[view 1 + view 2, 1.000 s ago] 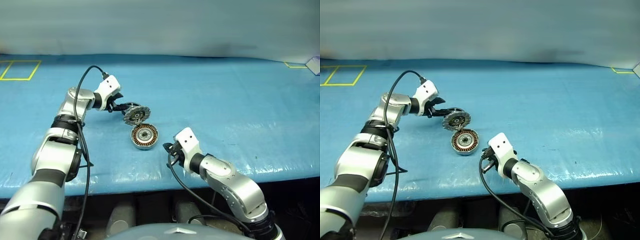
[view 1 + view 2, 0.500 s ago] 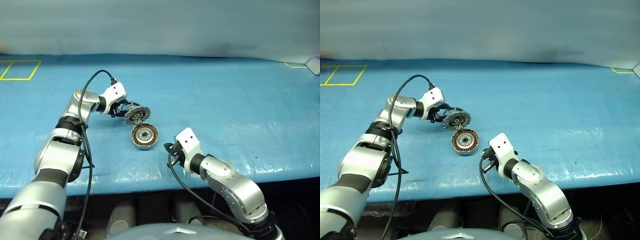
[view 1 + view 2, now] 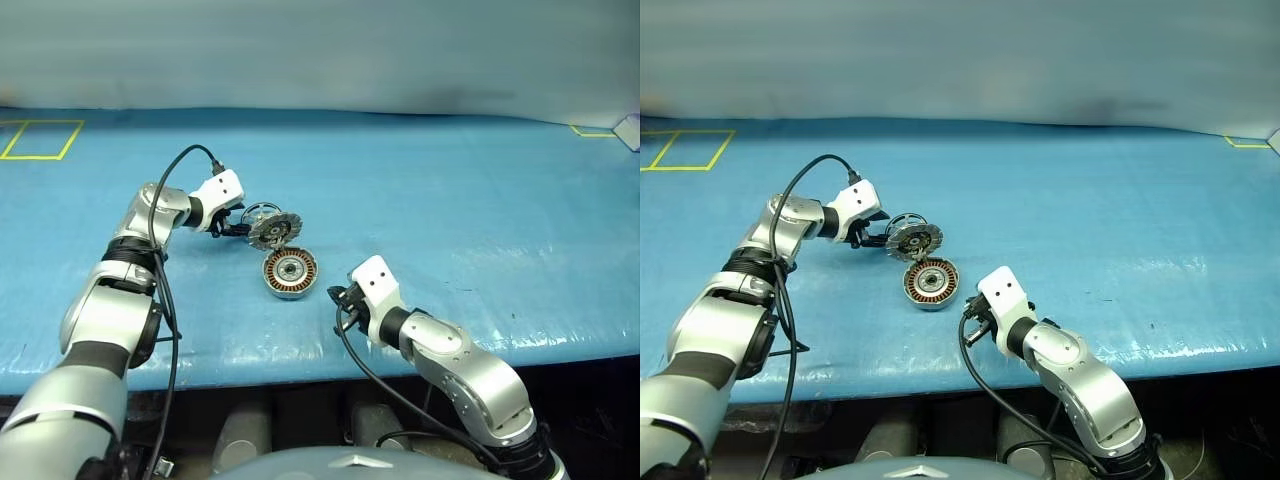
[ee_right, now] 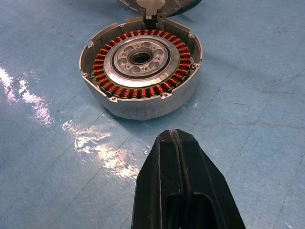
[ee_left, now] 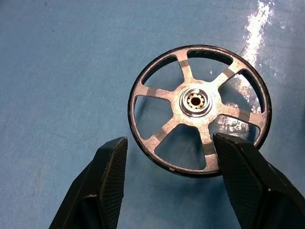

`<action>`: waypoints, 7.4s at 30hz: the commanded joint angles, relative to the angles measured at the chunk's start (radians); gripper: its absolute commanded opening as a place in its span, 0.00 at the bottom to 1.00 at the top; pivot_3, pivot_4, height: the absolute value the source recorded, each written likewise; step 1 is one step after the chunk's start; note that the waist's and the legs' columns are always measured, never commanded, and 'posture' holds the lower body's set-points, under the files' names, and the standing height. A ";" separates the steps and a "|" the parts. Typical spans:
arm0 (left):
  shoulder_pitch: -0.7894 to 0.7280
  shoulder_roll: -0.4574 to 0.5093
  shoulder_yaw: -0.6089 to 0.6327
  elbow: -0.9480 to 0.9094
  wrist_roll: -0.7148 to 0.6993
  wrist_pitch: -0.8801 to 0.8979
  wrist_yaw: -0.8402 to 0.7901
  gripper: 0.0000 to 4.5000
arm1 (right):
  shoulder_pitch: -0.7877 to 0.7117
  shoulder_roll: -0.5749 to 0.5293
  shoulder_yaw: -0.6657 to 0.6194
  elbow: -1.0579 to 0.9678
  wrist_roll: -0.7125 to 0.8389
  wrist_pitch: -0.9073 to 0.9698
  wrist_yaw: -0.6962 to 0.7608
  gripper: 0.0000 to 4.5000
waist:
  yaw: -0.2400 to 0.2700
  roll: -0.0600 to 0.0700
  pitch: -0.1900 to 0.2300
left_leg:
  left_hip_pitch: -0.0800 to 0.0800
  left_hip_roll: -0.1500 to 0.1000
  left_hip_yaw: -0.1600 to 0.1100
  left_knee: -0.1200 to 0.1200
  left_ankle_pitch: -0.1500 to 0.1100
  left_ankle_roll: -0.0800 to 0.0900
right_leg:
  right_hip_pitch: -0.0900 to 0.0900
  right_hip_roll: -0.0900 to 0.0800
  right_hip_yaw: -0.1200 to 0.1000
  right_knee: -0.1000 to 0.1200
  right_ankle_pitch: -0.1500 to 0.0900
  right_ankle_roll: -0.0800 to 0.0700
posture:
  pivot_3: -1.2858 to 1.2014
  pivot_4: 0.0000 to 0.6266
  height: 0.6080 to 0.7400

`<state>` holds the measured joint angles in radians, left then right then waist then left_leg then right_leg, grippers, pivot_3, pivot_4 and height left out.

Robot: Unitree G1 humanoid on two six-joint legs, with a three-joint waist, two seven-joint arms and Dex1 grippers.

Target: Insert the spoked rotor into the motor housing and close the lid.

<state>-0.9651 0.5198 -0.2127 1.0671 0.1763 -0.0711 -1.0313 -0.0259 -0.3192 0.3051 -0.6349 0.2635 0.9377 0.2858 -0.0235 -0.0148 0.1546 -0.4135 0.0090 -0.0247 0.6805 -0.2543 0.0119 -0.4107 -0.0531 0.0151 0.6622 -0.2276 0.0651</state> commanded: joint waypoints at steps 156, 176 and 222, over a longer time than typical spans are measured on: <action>0.284 0.176 -0.188 -1.085 -0.089 0.409 -0.230 0.20 | 0.255 0.094 -0.083 0.286 -0.020 -0.682 0.134 0.00 | 0.010 0.001 0.000 | 0.002 0.004 0.004 0.001 0.000 0.000 | 0.000 0.003 0.005 0.001 -0.005 -0.002 | 0.52 0.24 1.00; 0.285 0.154 -0.236 -1.023 -0.034 0.361 -0.198 0.20 | 0.248 0.096 -0.085 0.290 -0.022 -0.678 0.128 0.00 | 0.010 0.001 0.000 | 0.002 0.004 0.004 0.001 0.000 0.000 | 0.000 0.003 0.005 0.001 -0.005 -0.003 | 0.52 0.24 1.00; 0.415 -0.021 0.322 -1.323 -0.860 0.904 -0.103 0.01 | 0.175 0.085 -0.085 0.208 -0.012 -0.593 0.128 0.00 | 0.008 0.001 0.000 | 0.003 0.005 0.001 0.002 0.000 0.000 | 0.000 0.003 0.004 0.001 -0.004 -0.003 | 0.52 0.24 1.00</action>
<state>-0.5173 0.5157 0.0019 -0.2512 -0.6035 0.8075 -1.2189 0.1596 -0.2331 0.2211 -0.3810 0.2423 0.3408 0.4098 -0.0155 -0.0136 0.1550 -0.4108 0.0140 -0.0244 0.6829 -0.2540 0.0123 -0.4101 -0.0497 0.0192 0.6637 -0.2320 0.0620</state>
